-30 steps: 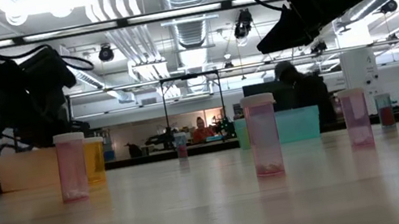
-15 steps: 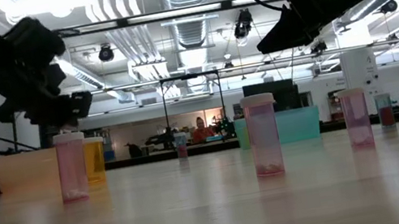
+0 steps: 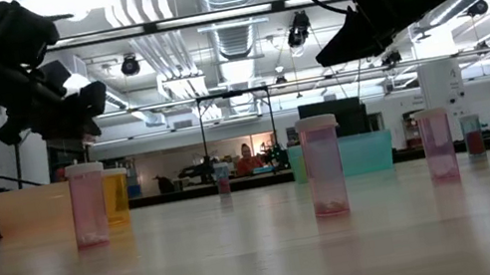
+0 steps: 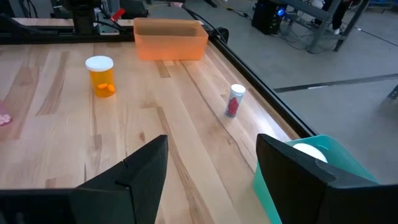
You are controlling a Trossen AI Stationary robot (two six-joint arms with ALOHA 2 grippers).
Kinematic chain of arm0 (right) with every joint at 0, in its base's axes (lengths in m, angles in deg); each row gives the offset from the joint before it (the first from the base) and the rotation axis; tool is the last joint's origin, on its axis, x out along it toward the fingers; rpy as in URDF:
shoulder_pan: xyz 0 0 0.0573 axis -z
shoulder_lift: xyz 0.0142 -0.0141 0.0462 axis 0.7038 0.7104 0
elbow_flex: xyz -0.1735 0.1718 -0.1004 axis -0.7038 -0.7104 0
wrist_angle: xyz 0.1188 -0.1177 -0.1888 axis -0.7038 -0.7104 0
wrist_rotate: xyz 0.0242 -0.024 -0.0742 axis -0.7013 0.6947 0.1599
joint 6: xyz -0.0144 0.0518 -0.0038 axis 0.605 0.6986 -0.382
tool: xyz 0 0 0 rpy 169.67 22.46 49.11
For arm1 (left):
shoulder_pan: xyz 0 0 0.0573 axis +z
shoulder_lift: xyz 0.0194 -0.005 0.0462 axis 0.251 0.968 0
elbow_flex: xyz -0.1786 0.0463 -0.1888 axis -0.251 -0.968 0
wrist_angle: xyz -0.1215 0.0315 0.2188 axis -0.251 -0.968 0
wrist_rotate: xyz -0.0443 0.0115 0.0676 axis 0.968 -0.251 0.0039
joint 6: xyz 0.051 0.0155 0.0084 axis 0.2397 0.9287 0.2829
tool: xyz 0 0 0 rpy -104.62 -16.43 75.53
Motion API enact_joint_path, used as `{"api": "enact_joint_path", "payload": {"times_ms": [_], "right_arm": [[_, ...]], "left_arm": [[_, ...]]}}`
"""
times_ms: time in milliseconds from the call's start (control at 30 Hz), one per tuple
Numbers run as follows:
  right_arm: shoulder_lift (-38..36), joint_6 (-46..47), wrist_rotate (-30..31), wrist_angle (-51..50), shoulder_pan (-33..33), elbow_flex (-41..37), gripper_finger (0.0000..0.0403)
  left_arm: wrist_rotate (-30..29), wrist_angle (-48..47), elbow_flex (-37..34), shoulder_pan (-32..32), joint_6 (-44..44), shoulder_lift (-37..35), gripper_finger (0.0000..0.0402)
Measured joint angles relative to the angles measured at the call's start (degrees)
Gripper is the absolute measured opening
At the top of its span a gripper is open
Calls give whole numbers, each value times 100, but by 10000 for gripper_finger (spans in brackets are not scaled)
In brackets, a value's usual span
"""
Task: Pick and place medicine bottles into bin by pill shape (circle, oval)
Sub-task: Put the pink tablet bottle into the orange bin
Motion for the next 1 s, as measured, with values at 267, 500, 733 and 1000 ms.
{"api": "enact_joint_path", "payload": {"times_ms": [267,500,733,1000], "right_arm": [[0,-8,-44,8,0,-3,233],[51,87,-742,540,-14,-45,233],[518,22,-796,1393,-274,-55,233],[675,-337,-795,2214,-555,124,233]], "left_arm": [[1797,1504,-43,-14,1446,164,73],[4389,4151,-45,-146,1759,829,73],[4905,6325,162,-745,2096,2464,73],[5376,6737,1026,-954,2814,3993,73]]}}
